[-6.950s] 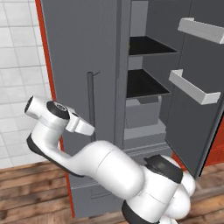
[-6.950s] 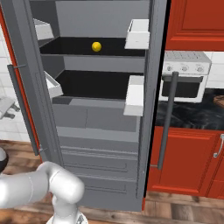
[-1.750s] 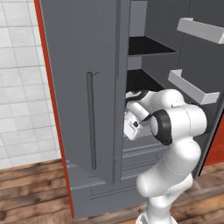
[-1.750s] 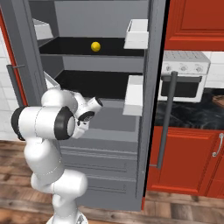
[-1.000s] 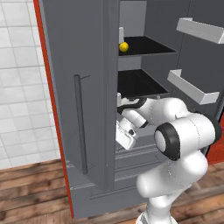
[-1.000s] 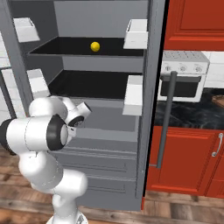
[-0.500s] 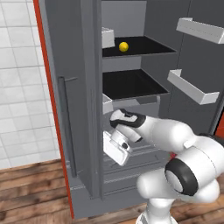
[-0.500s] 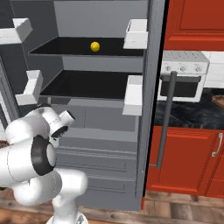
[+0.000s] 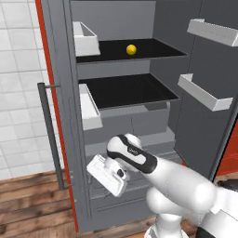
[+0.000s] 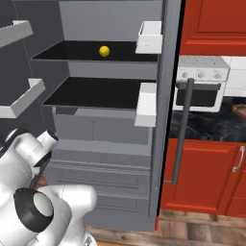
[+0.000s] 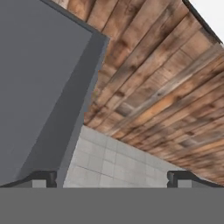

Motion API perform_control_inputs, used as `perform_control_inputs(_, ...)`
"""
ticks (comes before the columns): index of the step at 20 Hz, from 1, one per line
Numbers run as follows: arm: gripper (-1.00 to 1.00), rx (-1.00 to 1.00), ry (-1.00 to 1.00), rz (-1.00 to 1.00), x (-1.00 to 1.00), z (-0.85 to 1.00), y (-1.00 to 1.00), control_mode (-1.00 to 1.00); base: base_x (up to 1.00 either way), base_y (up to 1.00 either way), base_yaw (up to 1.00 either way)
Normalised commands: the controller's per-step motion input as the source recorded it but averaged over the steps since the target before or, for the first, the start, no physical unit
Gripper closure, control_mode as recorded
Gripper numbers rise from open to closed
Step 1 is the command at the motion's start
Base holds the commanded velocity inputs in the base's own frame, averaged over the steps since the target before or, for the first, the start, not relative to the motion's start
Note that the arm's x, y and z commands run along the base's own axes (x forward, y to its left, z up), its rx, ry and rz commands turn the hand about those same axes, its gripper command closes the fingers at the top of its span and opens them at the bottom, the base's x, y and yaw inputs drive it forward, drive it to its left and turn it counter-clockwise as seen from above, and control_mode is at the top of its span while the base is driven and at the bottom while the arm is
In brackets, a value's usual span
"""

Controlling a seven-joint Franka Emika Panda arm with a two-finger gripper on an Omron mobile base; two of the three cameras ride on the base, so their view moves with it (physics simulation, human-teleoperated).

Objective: Retrieve a lemon from the fridge and place it on the cutting board with the fish.

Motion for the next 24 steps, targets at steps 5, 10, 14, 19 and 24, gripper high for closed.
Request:
perform_control_inputs(5, -1.0, -0.06, 0.0, -0.02, -0.32, 0.0, 0.25, -1.0, 0.0, 0.0, 0.0)
perform_control_inputs(10, -1.0, -0.12, 0.04, -0.01, 0.03, 0.0, -0.03, -1.0, 0.0, 0.0, 0.0)
perform_control_inputs(14, -1.0, -0.15, 0.02, 0.0, 0.28, 0.0, -0.41, -1.0, 0.0, 0.0, 0.0)
perform_control_inputs(19, -1.0, -0.11, 0.0, 0.0, 0.29, 0.16, -0.73, -1.0, 0.0, 0.0, 0.0)
perform_control_inputs(24, -1.0, -0.08, -0.14, 0.05, 0.37, 0.17, -0.75, -1.0, 0.0, 0.0, 0.0)
